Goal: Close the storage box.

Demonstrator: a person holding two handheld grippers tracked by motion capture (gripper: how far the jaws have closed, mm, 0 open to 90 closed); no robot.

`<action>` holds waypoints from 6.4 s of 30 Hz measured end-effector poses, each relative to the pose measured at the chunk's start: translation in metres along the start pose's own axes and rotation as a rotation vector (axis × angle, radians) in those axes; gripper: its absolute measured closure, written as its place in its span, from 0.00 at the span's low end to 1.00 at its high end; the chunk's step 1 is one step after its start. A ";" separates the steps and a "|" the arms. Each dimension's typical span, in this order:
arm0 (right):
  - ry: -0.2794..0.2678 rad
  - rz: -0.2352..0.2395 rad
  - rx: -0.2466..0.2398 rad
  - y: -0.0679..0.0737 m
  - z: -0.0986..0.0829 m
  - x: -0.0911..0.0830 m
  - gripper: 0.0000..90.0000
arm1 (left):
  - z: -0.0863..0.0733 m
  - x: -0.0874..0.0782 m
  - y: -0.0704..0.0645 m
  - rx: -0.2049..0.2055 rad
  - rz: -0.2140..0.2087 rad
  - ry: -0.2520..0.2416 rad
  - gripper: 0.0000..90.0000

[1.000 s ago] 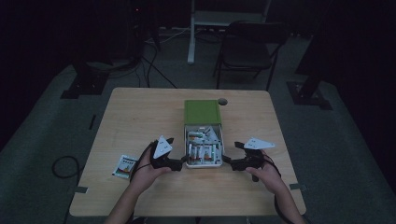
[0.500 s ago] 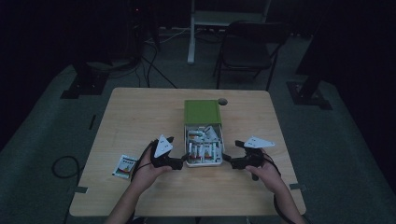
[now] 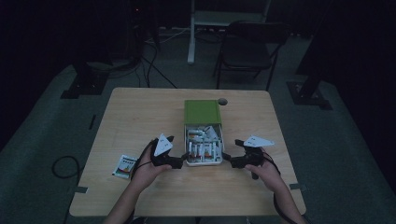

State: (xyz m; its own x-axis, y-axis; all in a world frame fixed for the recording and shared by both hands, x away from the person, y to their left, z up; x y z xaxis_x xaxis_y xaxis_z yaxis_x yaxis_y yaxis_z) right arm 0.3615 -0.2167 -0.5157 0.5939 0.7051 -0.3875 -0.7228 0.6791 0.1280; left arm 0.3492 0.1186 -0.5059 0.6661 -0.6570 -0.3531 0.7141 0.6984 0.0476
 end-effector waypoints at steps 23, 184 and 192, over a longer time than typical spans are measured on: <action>0.003 -0.007 0.008 -0.002 0.003 0.007 0.12 | 0.003 0.005 0.008 0.006 0.015 0.013 0.11; -0.049 -0.178 0.091 -0.029 0.032 0.044 0.12 | 0.026 0.056 0.033 -0.038 0.075 0.000 0.09; -0.060 -0.172 0.094 -0.027 0.029 0.038 0.12 | 0.026 0.045 0.031 -0.054 0.099 -0.008 0.09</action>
State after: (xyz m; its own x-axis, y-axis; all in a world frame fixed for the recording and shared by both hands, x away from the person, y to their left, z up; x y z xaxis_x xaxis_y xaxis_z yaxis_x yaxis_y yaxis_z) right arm 0.4137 -0.2023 -0.5070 0.7281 0.5857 -0.3562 -0.5741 0.8049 0.1500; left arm 0.4070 0.1032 -0.4958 0.7346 -0.5864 -0.3412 0.6325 0.7739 0.0317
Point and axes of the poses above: each handheld gripper's, and its own axes: x roughly forward along the jaws, z roughly out of its top, y roughly to its left, the point moved 1 cm from there along x, roughly forward along the jaws, and after that the axes turned 4 degrees about -y, right-handed, at the moved point
